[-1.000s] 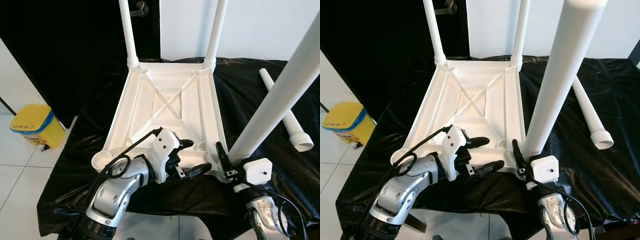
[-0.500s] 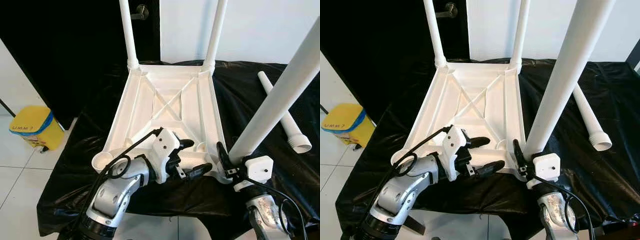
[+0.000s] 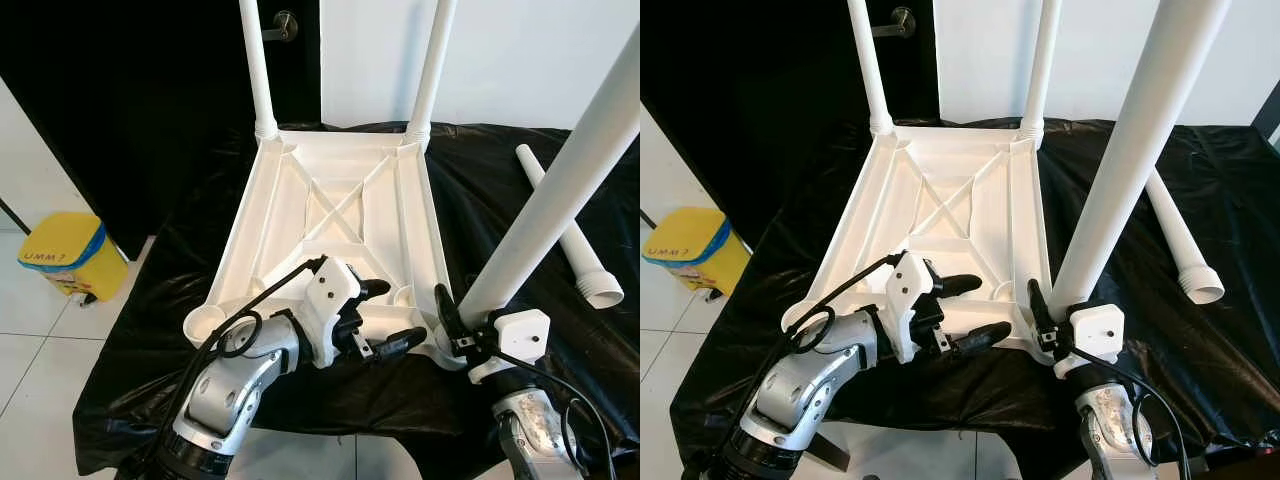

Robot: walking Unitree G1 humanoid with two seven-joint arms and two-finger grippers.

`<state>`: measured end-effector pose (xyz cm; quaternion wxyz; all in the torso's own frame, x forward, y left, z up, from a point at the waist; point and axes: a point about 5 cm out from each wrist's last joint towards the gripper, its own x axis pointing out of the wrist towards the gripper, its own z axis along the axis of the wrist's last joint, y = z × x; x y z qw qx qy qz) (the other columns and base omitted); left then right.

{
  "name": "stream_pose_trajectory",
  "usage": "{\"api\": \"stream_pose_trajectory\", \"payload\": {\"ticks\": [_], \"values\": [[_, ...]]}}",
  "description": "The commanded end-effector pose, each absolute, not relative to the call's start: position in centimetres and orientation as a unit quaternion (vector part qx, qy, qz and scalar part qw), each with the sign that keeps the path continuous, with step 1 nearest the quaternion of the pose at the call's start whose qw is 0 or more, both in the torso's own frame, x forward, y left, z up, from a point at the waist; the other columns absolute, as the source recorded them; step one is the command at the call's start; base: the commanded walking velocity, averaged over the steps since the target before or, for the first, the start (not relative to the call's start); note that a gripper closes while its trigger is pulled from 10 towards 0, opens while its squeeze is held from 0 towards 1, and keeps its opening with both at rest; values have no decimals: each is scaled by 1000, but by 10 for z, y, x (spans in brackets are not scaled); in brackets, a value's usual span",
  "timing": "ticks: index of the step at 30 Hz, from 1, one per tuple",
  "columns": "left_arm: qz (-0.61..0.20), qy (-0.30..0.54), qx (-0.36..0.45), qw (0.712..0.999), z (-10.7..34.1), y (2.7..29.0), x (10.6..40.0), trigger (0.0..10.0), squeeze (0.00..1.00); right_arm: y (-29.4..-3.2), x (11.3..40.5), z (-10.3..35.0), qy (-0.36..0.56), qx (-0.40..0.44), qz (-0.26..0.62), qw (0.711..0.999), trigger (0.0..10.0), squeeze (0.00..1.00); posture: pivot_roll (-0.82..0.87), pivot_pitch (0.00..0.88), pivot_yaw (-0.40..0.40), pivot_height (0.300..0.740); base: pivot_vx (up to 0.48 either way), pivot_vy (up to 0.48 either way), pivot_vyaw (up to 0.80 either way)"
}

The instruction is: Building children table

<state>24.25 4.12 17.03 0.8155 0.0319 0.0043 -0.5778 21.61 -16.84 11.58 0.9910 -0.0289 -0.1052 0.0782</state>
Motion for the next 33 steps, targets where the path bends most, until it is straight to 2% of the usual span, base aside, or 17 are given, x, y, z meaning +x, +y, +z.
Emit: {"api": "stream_pose_trajectory", "payload": {"ticks": [1, 20, 33], "values": [[-579, 2, 34, 815, 171, 40, 242, 10000, 0, -172, 206, 78, 5, 1, 64, 998, 10000, 0, -222, 72, 46, 740, 0, 0, 0], [-581, 1, 34, 814, 172, 40, 243, 10000, 0, -180, 204, 69, 46, 63, 20, 997, 10000, 0, -224, 78, 50, 740, 0, 0, 0], [-577, 1, 33, 816, 172, 41, 243, 10000, 0, -178, 202, 76, 21, 19, 33, 999, 10000, 0, -220, 87, 47, 740, 0, 0, 0]]}}
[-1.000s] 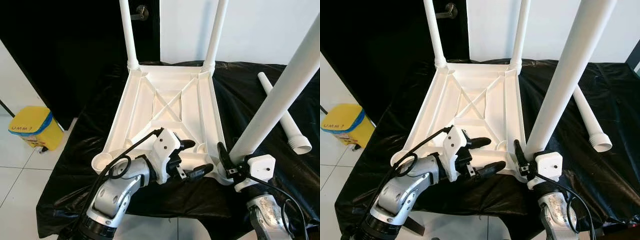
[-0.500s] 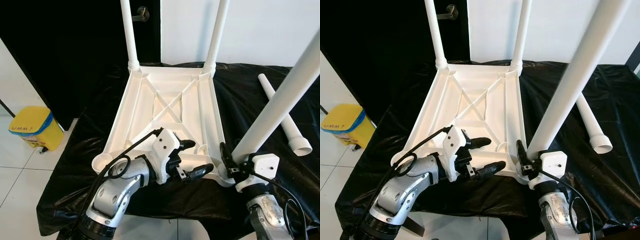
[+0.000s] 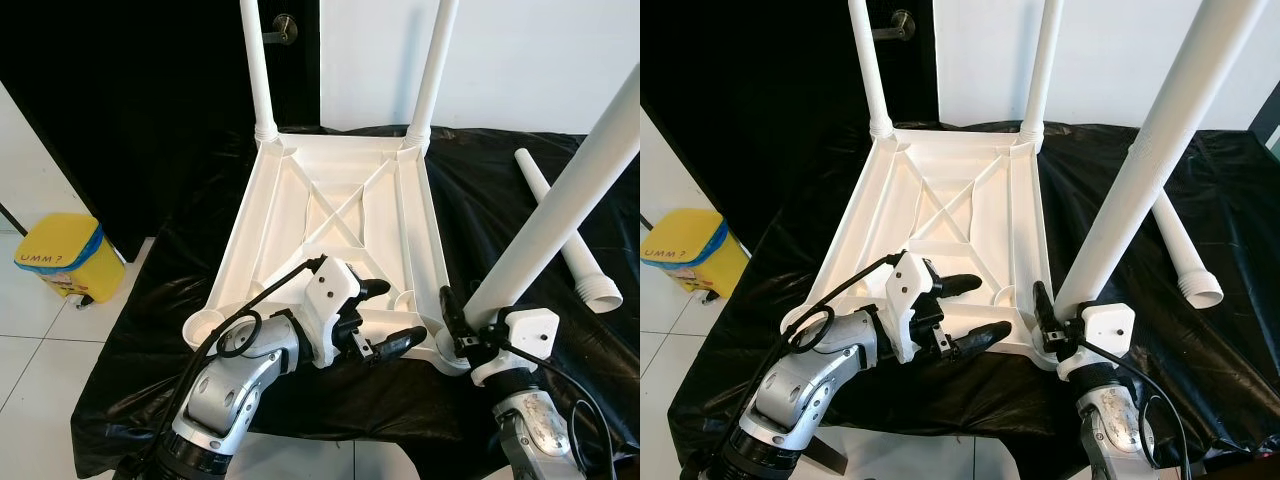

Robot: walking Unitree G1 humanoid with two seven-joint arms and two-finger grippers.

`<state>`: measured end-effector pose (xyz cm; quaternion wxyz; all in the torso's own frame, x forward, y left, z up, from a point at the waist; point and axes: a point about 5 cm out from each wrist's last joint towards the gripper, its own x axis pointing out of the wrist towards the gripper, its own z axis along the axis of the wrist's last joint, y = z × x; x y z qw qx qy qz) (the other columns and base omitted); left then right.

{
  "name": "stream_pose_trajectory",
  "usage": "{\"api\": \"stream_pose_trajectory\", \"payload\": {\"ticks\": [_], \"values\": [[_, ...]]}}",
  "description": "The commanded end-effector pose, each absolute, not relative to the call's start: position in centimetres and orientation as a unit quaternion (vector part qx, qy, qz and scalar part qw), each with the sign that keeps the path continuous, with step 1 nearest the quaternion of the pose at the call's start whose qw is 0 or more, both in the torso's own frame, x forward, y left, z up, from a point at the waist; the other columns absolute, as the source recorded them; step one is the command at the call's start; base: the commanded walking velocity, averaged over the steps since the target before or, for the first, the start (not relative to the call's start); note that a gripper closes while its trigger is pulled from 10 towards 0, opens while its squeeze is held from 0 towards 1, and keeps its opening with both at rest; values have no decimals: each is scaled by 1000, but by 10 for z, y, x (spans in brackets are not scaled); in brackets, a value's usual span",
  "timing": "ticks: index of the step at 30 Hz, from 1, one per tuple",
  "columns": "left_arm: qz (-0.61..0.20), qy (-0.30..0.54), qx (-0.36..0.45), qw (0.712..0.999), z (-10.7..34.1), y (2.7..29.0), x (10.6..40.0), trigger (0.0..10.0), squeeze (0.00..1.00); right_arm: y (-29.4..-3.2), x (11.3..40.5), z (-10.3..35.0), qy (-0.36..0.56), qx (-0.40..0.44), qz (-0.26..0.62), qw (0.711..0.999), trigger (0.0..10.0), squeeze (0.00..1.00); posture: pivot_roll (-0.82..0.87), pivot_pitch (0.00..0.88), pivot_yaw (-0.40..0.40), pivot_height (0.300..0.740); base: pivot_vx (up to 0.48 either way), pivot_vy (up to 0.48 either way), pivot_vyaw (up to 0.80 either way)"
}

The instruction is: Building children table

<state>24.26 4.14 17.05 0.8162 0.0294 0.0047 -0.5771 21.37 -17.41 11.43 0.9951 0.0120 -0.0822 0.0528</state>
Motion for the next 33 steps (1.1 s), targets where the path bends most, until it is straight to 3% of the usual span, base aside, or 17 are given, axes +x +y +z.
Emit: {"api": "stream_pose_trajectory", "payload": {"ticks": [1, 12, 15, 22, 33], "values": [[-577, 1, 33, 816, 172, 41, 243, 10000, 0, -178, 202, 76, 21, 19, 33, 999, 10000, 0, -220, 87, 47, 740, 0, 0, 0], [-575, 0, 32, 817, 172, 41, 243, 10000, 0, -184, 208, 79, 7, 13, -22, 1000, 10000, 0, -220, 89, 42, 740, 0, 0, 0], [-574, -2, 30, 818, 173, 39, 245, 10000, 0, -202, 215, 83, -8, 11, -150, 989, 10000, 0, -220, 85, 48, 740, 0, 0, 0], [-576, -5, 32, 817, 174, 39, 247, 10000, 0, -220, 221, 82, -9, 32, -271, 962, 10000, 0, -226, 79, 54, 740, 0, 0, 0], [-577, -6, 32, 816, 175, 38, 249, 10000, 0, -209, 229, 87, -25, 43, -260, 964, 10000, 0, -222, 78, 51, 740, 0, 0, 0]]}}
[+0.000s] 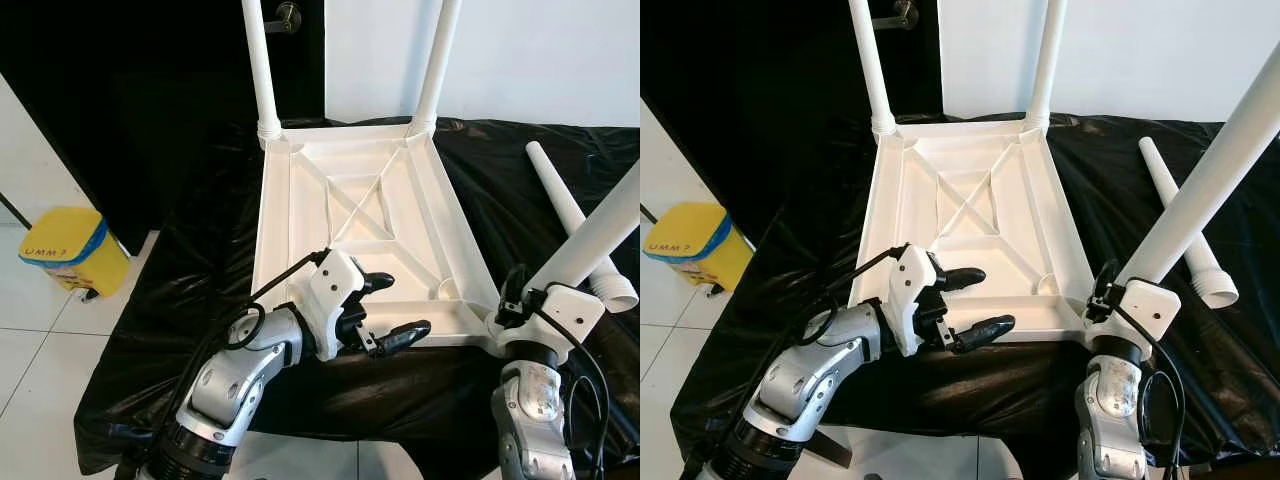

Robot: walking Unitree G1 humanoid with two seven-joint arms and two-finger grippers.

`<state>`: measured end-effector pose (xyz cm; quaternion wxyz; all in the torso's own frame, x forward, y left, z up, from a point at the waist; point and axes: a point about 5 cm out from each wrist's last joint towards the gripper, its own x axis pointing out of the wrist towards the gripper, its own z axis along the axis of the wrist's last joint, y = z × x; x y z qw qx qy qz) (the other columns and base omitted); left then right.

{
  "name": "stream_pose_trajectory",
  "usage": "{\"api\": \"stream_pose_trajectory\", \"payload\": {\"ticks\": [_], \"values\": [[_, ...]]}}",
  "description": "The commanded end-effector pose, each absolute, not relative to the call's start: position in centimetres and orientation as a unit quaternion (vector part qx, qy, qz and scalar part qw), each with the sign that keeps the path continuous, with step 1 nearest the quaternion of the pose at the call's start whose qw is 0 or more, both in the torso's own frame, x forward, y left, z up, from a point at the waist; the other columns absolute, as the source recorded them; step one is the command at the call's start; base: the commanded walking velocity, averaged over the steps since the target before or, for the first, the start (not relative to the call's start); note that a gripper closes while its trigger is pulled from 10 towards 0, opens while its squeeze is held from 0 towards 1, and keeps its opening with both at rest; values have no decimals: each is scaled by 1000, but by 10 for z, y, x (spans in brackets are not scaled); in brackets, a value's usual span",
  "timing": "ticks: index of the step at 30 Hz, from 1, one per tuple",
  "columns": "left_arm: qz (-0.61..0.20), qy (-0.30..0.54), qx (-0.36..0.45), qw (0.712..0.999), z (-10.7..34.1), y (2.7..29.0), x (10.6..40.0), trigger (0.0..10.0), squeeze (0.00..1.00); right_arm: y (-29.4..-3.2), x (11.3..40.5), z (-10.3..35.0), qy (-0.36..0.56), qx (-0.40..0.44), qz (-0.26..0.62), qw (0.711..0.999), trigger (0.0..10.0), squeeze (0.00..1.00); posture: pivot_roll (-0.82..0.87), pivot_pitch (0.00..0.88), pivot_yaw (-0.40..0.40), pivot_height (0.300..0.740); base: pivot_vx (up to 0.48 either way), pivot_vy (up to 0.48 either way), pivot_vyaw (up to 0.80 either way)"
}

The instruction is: Building children table

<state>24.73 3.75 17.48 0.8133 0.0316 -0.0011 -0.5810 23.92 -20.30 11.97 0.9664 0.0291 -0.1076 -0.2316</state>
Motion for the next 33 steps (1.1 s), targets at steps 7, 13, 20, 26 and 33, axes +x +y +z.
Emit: {"api": "stream_pose_trajectory", "payload": {"ticks": [7, 13, 20, 26, 33], "values": [[-577, -6, 31, 816, 175, 38, 248, 10000, 0, -209, 230, 99, -70, 49, -226, 970, 10000, 1000, -224, 77, 49, 740, 0, 0, 0], [-577, -6, 31, 816, 175, 37, 248, 10000, 0, -207, 230, 107, -90, 44, -162, 982, 10000, 1000, -227, 75, 48, 740, 0, 0, 0], [-581, -7, 31, 813, 175, 36, 248, 10000, 0, -216, 226, 111, -83, 0, -37, 996, 10000, 0, -235, 67, 53, 740, 0, 0, 0], [-585, -7, 32, 811, 175, 35, 248, 10000, 0, -222, 226, 115, -82, -38, 39, 995, 10000, 0, -244, 61, 58, 740, 0, 0, 0], [-593, -4, 33, 804, 174, 33, 248, 10000, 0, -230, 234, 127, -88, -87, 109, 986, 10000, 0, -255, 53, 66, 740, 0, 0, 0]]}}
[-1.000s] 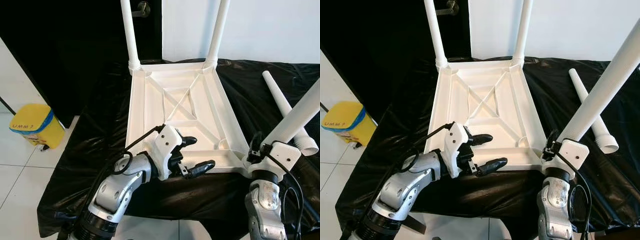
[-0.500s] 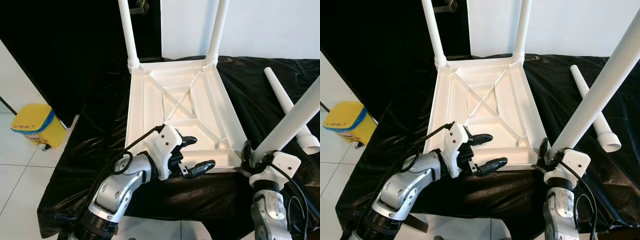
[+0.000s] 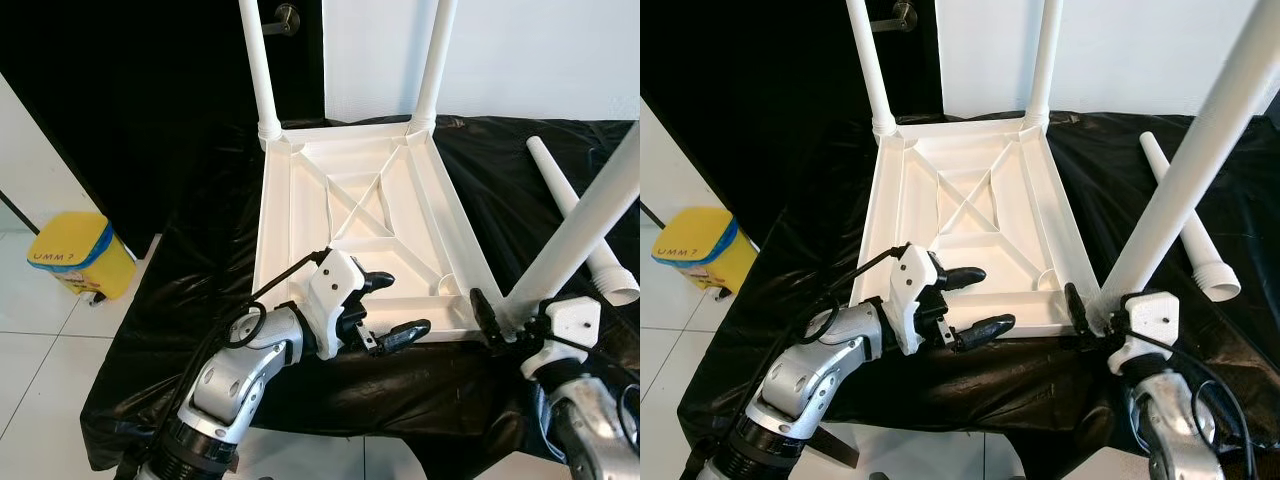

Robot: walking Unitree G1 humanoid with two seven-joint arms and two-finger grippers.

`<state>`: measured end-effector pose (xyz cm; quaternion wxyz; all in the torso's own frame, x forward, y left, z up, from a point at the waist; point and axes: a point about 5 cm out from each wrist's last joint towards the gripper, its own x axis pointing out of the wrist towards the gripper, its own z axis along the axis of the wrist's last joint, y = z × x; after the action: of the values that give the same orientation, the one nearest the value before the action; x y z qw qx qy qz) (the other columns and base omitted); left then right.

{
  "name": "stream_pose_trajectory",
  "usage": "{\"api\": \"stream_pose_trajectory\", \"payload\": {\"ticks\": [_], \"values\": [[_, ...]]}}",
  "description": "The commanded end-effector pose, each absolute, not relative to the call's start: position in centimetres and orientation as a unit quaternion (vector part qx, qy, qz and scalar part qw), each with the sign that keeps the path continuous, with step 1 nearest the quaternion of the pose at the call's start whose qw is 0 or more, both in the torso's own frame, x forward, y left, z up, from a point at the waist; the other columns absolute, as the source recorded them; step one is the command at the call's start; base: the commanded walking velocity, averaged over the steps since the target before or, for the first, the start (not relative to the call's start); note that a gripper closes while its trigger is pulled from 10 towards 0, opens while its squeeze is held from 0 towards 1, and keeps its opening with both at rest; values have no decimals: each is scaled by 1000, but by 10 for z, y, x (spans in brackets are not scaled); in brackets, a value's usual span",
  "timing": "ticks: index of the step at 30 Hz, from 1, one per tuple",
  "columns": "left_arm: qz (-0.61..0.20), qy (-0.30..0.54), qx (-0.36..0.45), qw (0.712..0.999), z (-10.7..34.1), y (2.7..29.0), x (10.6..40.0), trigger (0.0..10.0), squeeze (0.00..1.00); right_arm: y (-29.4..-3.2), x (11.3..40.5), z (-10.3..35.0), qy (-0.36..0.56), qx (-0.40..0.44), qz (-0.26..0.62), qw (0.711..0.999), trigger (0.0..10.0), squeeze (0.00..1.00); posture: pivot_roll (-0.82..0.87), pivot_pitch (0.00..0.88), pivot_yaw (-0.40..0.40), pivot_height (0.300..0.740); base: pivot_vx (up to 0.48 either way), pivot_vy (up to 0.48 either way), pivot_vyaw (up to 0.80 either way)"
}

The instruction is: Building children table

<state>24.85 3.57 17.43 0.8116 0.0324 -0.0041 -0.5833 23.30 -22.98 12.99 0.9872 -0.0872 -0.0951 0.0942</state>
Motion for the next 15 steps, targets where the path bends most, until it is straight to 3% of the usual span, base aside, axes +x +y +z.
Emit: {"api": "stream_pose_trajectory", "payload": {"ticks": [1, 7, 8, 9, 10, 11, 12, 13, 15], "values": [[-596, -3, 33, 802, 173, 32, 247, 10000, 0, -231, 235, 128, -86, -89, 121, 985, 10000, 0, -255, 53, 66, 740, 0, 0, 0], [-606, 8, 33, 795, 170, 30, 244, 10000, 0, -238, 247, 135, -78, -119, 164, 976, 10000, 0, -255, 50, 64, 740, 0, 0, 0], [-606, 8, 33, 795, 170, 30, 244, 10000, 0, -239, 249, 135, -73, -120, 170, 975, 9137, 0, -255, 50, 64, 740, 0, 0, 0], [-606, 8, 33, 795, 170, 30, 244, 10000, 0, -239, 249, 135, -73, -120, 170, 975, 9137, 0, -255, 50, 64, 740, 0, 0, 0], [-605, 8, 34, 795, 170, 31, 244, 10000, 0, -241, 251, 134, -66, -122, 180, 974, 5294, 0, -252, 48, 64, 740, 0, 0, 0], [-605, 8, 34, 795, 170, 31, 244, 10000, 0, -241, 251, 134, -66, -122, 180, 974, 5294, 0, -252, 48, 64, 740, 0, 0, 0], [-605, 7, 35, 796, 170, 31, 244, 10000, 0, -242, 251, 131, -56, -123, 188, 973, 3882, 0, -251, 44, 62, 740, 0, 0, 0], [-603, 6, 36, 797, 170, 31, 244, 10000, 0, -243, 251, 125, -43, -120, 192, 973, 0, 0, -249, 44, 59, 740, 0, 0, 0], [-603, 5, 37, 797, 170, 31, 244, 10000, 0, -244, 251, 122, -34, -118, 196, 973, 0, 0, -249, 44, 59, 740, 0, 0, 0]]}}
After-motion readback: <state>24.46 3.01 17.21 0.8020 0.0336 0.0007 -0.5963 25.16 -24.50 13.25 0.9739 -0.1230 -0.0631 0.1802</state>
